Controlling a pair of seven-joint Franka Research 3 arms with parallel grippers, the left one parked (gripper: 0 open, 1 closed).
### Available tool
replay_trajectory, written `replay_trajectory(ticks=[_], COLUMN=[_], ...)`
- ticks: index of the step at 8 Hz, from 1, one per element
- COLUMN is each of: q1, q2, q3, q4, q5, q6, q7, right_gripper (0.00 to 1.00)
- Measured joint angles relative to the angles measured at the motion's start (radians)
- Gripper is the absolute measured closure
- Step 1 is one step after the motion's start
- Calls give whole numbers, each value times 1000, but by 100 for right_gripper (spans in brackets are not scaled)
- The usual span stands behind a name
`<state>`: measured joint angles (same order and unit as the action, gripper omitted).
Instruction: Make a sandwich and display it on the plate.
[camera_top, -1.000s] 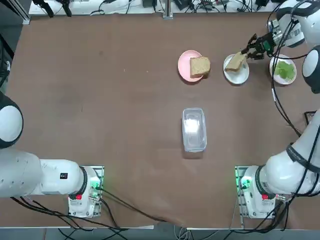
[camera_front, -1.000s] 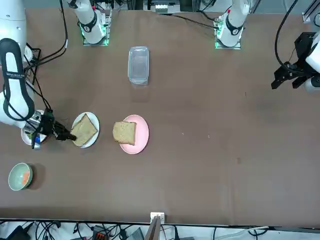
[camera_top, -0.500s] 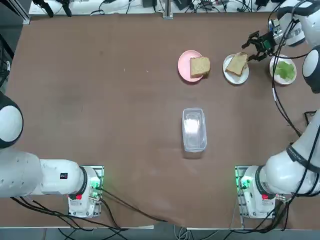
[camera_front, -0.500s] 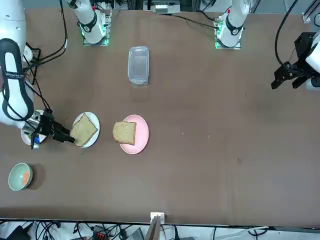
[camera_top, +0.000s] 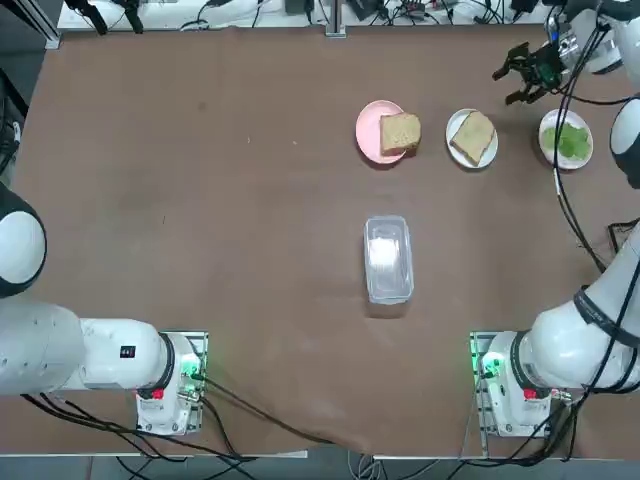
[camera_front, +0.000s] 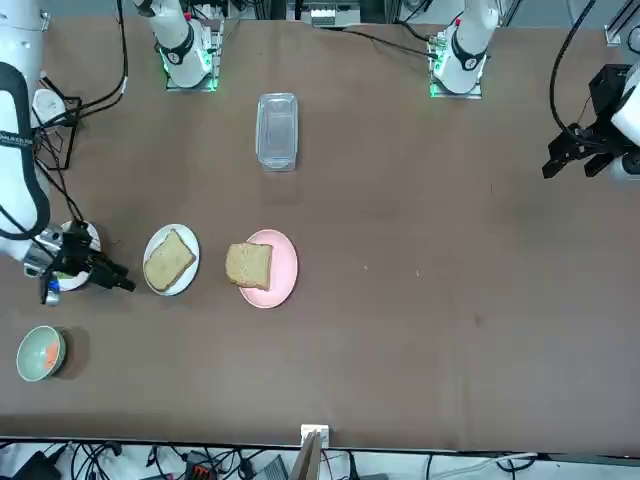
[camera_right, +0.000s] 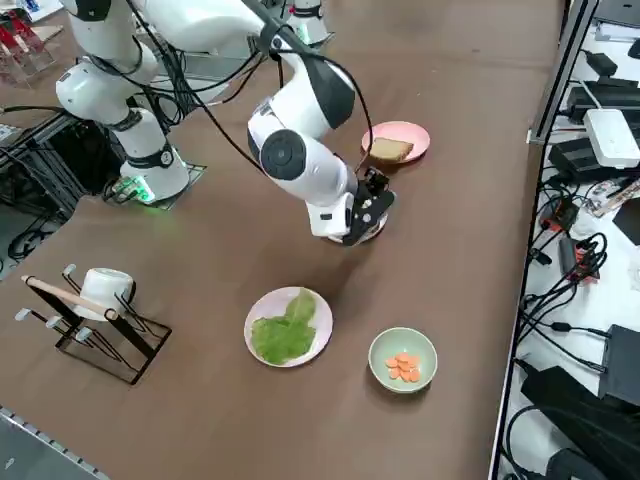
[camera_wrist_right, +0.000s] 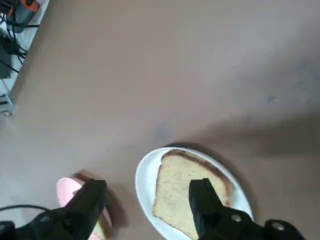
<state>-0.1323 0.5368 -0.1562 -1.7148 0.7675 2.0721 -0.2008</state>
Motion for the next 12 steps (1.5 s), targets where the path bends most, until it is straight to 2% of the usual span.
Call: replay_trajectory(ticks=[3, 5, 9, 11, 12], q1=[-12, -12, -36, -38, -36], q2=[-2, 35, 241, 335, 363], q3=[-1, 0, -1, 0, 1], q4=[82, 172, 453, 565, 586], q5=[-178, -265, -341, -494, -563], q6=[0, 3, 20, 84, 126], q7=[-10, -44, -354, -423, -462], right_gripper=[0, 0, 0, 0, 0])
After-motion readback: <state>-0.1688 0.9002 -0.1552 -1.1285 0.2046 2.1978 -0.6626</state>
